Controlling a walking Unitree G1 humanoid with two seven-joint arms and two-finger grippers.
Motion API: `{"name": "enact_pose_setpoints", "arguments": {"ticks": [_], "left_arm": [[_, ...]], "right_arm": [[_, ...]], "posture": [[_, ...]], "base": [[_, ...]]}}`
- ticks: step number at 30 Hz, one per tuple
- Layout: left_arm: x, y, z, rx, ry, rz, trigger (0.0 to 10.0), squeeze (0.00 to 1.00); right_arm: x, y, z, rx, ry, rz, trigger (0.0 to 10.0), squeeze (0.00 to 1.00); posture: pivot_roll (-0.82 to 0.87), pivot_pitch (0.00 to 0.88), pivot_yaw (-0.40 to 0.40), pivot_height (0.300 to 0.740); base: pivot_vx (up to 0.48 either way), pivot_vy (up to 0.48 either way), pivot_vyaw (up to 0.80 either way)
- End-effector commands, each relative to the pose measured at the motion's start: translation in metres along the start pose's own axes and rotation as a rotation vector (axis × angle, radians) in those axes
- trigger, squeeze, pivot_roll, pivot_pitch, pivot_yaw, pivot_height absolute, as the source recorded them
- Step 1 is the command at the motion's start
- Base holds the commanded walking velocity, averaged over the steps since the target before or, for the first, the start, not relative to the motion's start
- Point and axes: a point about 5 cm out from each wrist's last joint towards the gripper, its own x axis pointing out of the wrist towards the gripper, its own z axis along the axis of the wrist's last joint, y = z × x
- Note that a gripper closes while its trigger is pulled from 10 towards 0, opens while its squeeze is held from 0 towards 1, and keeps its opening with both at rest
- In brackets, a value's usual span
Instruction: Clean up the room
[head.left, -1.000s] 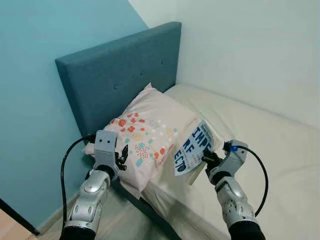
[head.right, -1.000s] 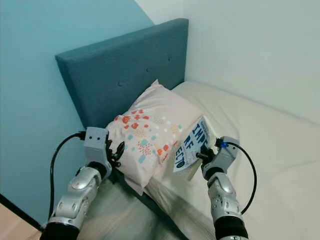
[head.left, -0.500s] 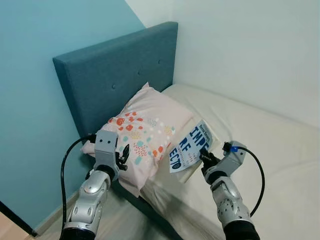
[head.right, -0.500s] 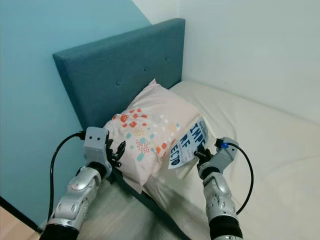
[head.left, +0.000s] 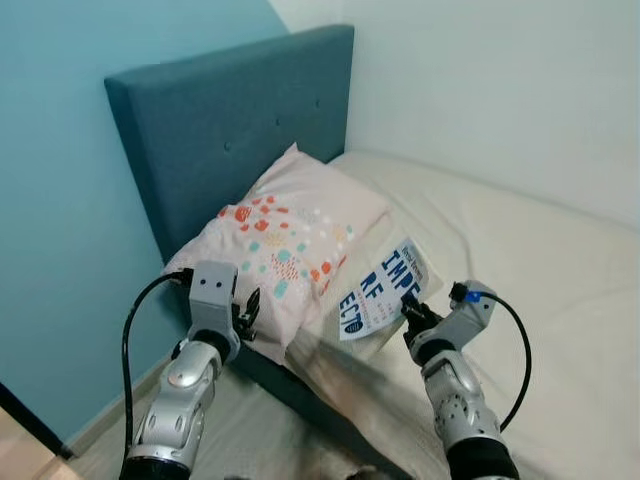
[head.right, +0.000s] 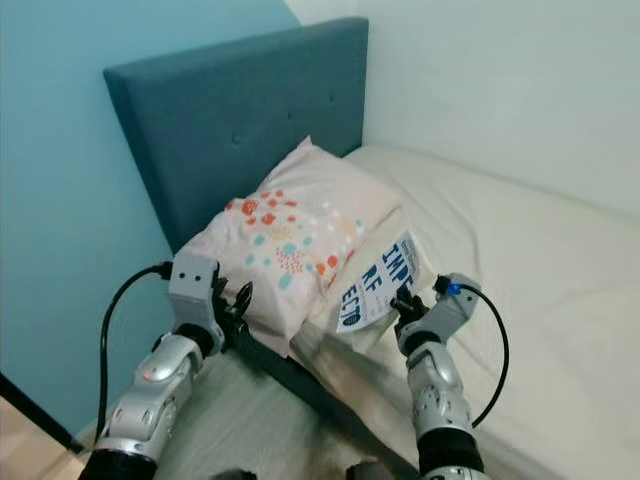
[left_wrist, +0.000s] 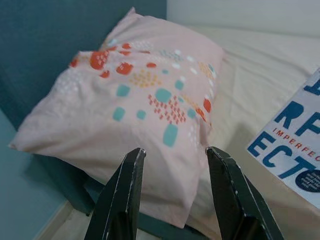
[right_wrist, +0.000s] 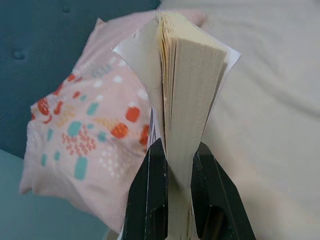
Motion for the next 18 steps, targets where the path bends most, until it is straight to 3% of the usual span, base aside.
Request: {"name": "enact_pose_setpoints", "arguments": {"ticks": [1,6,18], "left_arm": [[-0.001,-0.002,0.004,0.007,-0.013,-0.034,10.0,0.0],[-0.003,-0.006,0.006,-0.002,-0.028,-0.064,10.0,0.0],[-0.014,-0.001,0.013,-0.001,-0.067,-0.1,10.0,0.0]], "right_arm": [[0.006,0.004,0.01,0.038,-0.063,-0.005,10.0,0.0],[0.011,0.005,0.014,0.092,-0.085,-0.027,10.0,0.0],[0.03,0.025,0.033,0.222,-0.146,0.046,10.0,0.0]], "posture": [[0.04,0.019,-0.012,0.623],[0.05,0.031,-0.012,0.623],[0.07,0.105,-0.026,0.598]], "base": [[0.0,0.0,0.0],[0.0,0.0,0.0],[0.0,0.0,0.0]]}}
